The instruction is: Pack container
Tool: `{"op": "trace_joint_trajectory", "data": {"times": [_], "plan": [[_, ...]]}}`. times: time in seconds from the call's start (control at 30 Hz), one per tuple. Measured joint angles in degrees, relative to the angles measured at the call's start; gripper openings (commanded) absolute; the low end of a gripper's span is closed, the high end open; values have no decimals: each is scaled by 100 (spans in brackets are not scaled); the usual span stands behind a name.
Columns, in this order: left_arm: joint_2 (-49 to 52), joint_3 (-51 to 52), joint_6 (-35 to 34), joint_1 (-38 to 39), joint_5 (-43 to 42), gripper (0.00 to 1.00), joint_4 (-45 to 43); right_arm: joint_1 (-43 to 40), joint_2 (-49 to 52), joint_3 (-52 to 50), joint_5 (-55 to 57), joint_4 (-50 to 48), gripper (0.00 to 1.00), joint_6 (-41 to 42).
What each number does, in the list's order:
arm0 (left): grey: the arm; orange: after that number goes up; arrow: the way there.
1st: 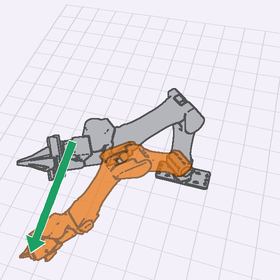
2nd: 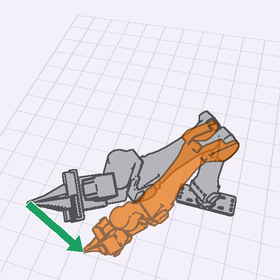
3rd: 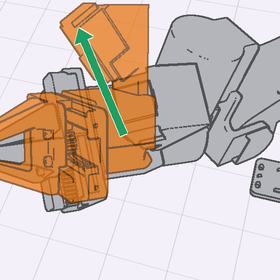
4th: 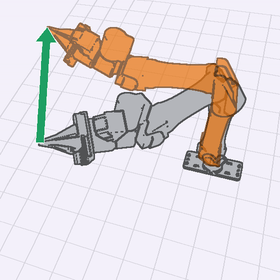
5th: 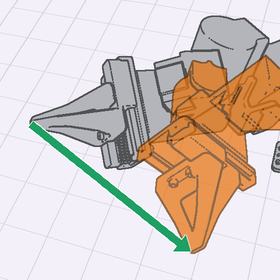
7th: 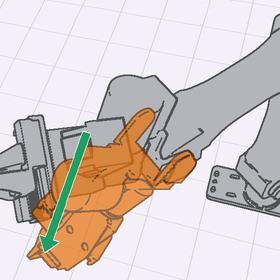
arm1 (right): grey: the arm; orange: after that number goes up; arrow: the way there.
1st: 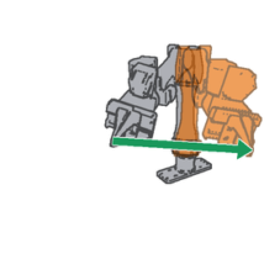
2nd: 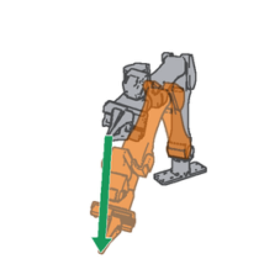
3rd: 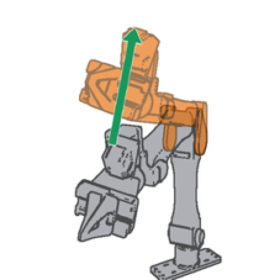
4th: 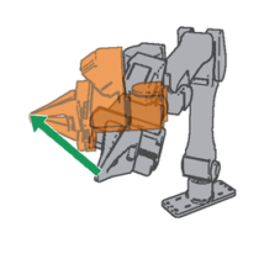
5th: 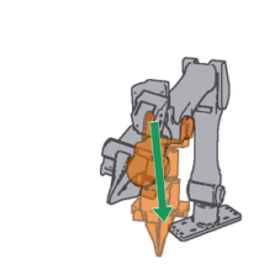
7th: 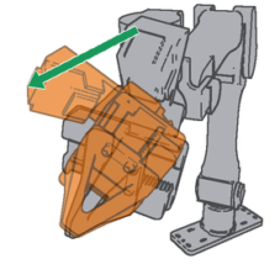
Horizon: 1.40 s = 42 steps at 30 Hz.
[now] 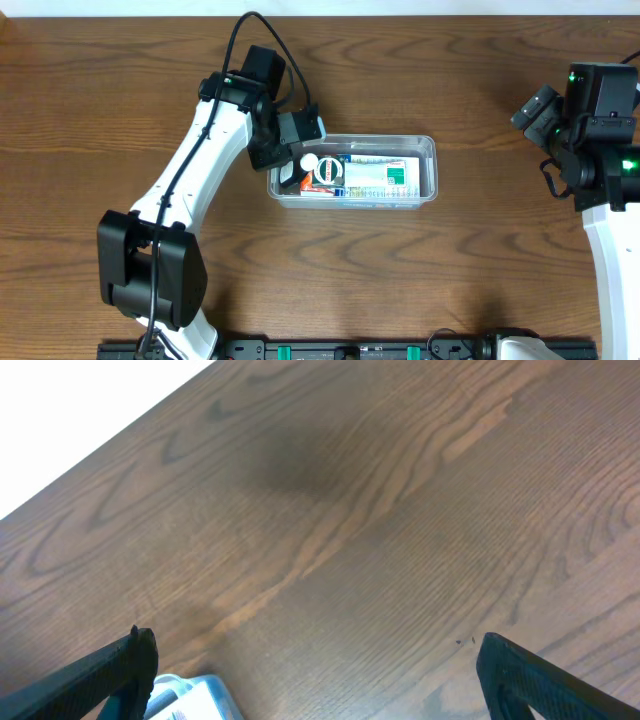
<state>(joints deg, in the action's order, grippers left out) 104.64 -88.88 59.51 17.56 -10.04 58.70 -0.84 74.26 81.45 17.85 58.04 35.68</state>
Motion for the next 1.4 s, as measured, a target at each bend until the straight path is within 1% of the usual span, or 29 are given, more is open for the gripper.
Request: {"op": "trace_joint_trajectory", "data": {"times": [0.03, 0.07, 0.1, 0.23, 0.3, 0.43, 0.57, 0.67, 0.8, 0.87, 0.93, 1.1, 1.17, 1.3, 1.4], "plan": [[-31, -24, -92, 15, 9, 71, -31, 0, 0, 0, 0, 0, 99, 0], [-72, -63, -173, 28, 11, 91, -48, 0, 0, 0, 0, 0, 99, 2], [-153, -114, -310, 55, 22, 98, -87, 0, 0, 0, -2, 0, 99, 2], [-640, -289, -885, 140, 15, 98, -155, 0, 0, 0, 0, -2, 99, 0], [-1056, -367, -1292, 170, 17, 98, -157, 0, 0, 0, 0, -2, 99, 0], [-1969, -431, -2352, 179, 17, 98, -94, 0, 0, 0, 0, -2, 99, 0], [-2938, -468, -3497, 179, 15, 98, 160, 0, 0, 0, 0, 2, 99, 0], [-3547, -479, -3965, 179, 13, 98, 229, 0, 0, 0, 0, 0, 99, 2], [-4109, -481, -4240, 179, 13, 98, 249, 0, 0, 0, -2, 0, 99, 0], [-4328, -490, -4319, 179, 15, 98, 393, 0, 0, 0, 0, 0, 99, 0], [-4524, -496, -4352, 179, 17, 98, 782, 0, 0, 0, 0, 2, 99, 0], [-4935, -498, -4393, 179, 168, 98, 2146, 0, 0, 0, 0, -2, 99, 0], [-5080, -498, -4411, 179, 229, 98, 2494, 0, 0, 0, 0, -2, 99, 2], [-5335, -407, -4428, 109, 343, 98, 2428, 0, 0, 0, -2, 0, 99, 2], [-5628, -48, -4428, -166, 409, 98, 1858, 0, 0, 0, -2, -2, 99, 0]]}}
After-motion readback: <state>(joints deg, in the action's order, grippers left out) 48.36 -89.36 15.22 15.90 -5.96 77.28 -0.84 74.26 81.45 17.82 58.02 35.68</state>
